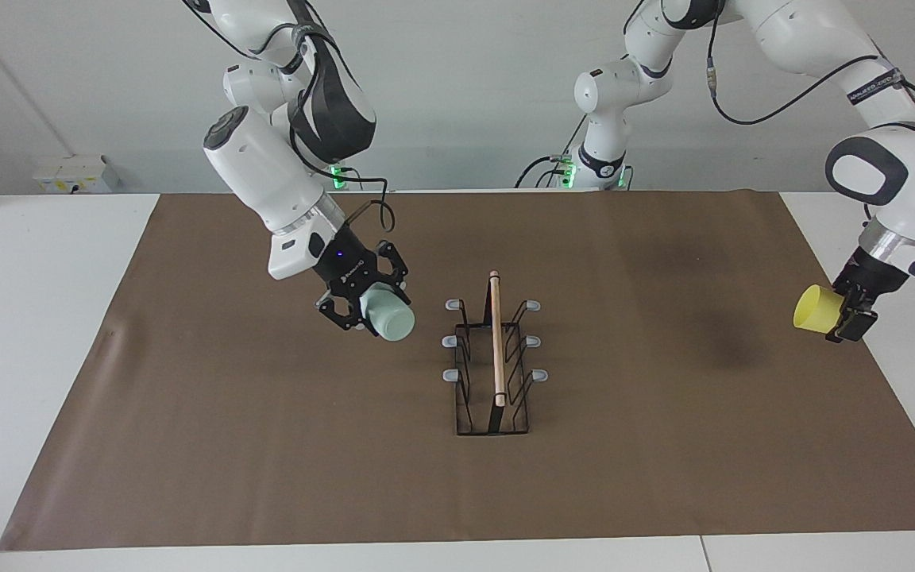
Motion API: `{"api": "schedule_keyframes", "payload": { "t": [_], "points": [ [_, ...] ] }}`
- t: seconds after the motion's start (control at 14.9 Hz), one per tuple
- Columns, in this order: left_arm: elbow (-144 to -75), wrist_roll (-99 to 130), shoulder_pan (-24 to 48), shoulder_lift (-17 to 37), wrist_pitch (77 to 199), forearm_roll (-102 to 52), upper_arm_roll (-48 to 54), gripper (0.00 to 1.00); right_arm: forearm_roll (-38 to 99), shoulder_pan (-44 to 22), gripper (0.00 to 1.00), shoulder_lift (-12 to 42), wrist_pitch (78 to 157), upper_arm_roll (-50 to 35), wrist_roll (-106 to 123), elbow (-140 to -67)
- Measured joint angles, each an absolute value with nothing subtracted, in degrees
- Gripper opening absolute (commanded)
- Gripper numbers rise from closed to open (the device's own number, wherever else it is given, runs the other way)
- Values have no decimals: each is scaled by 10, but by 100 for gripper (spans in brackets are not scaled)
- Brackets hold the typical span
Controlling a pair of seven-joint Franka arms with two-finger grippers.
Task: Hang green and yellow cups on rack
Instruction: 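Carry the green cup to the rack and lower it onto a peg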
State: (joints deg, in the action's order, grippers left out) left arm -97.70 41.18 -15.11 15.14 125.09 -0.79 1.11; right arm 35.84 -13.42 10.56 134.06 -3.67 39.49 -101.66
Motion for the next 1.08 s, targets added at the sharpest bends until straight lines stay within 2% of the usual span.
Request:
{"api": "schedule_keyframes", "payload": {
  "t": [0.2, 0.54, 0.74, 1.08],
  "points": [
    [-974, 462, -132, 147, 1252, 101, 12, 0, 398, -147, 0, 105, 1412, -40, 394, -1022],
    [-974, 483, -124, 138, 1250, 191, 12, 0, 417, -236, 0, 107, 1598, -45, 345, -1083],
    [-969, 513, -108, 137, 1231, 240, 12, 0, 429, -269, 0, 107, 1645, -45, 304, -1099],
    [-928, 606, -51, 137, 1123, 301, 12, 0, 463, -283, 0, 106, 1707, -45, 298, -1130]
  ]
}}
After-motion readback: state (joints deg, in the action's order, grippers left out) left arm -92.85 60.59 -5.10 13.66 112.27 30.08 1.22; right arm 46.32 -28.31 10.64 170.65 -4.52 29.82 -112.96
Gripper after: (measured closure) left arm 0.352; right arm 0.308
